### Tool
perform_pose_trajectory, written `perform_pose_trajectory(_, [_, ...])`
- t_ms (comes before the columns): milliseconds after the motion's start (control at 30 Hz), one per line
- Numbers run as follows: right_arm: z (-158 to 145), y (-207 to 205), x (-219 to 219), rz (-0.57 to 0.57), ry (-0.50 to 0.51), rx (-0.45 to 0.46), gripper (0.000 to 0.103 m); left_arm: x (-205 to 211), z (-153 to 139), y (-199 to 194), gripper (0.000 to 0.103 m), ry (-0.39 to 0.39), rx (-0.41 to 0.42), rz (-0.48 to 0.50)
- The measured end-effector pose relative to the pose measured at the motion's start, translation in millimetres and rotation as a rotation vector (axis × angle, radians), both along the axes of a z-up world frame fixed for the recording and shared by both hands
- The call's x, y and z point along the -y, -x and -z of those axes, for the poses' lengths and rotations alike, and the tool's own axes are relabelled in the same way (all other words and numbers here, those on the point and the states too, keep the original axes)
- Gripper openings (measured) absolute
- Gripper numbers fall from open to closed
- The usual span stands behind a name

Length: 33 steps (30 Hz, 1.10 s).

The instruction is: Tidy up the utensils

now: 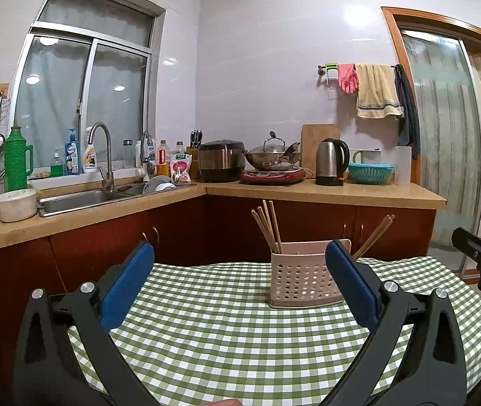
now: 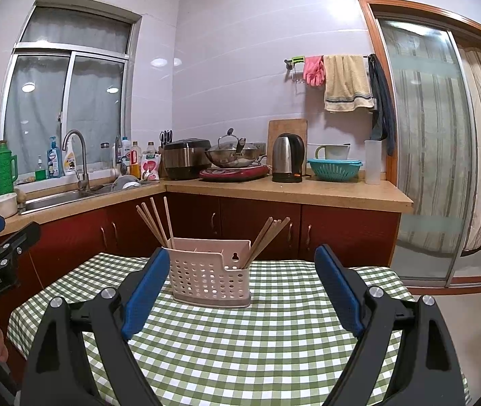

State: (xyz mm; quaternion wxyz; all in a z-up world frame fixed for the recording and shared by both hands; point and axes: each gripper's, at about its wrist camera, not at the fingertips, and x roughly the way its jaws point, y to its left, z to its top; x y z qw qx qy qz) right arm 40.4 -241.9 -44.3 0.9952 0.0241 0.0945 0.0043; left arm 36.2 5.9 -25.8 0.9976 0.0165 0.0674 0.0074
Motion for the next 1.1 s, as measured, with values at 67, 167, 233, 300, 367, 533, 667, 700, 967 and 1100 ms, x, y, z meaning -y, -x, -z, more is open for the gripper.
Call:
perform_pose_trajectory(67, [0,-1,0,0.0,0.0,0.0,0.085,1,1,-1,0.099,0.003,-0.006,0.004])
perform_pose_trajectory(167, [0,-1,0,0.0,0.0,-0.001,0.085,0,2,-3,0.099,0.016,-0.013,0.017])
perform_pose_trajectory(233, [0,0,0,0.001,0.0,-0.003,0.085,-1,2,-4,0.099,0.025,-0.016,0.027])
perform_pose_trajectory(300, [0,0,0,0.0,0.0,-0.002,0.085,-1,2,-4,0.099,0.023,-0.013,0.035])
perform_pose_trajectory(367, [1,-1,-1,-0.001,0.0,-0.003,0.085,0,3,-3,0.099,0.019,-0.007,0.039])
perform_pose_trajectory(533, [5,-3,-2,-0.002,0.001,-0.009,0.085,2,3,-1,0.099,0.016,0.011,0.031])
perform_pose_trajectory(667, [9,-6,-1,-0.003,0.0,-0.014,0.085,0,6,-2,0.099,0.034,0.015,0.029])
perform_pose_trajectory(700, [10,-6,-1,-0.004,0.0,-0.016,0.085,0,6,-3,0.099,0.034,0.012,0.032])
perform_pose_trajectory(967, [16,-11,2,0.002,-0.005,-0.029,0.085,-2,19,-25,0.099,0.022,-0.063,0.042])
perform_pose_trajectory(1100, [26,-22,9,0.009,-0.012,-0.055,0.085,-3,37,-49,0.099,-0.015,-0.128,0.015])
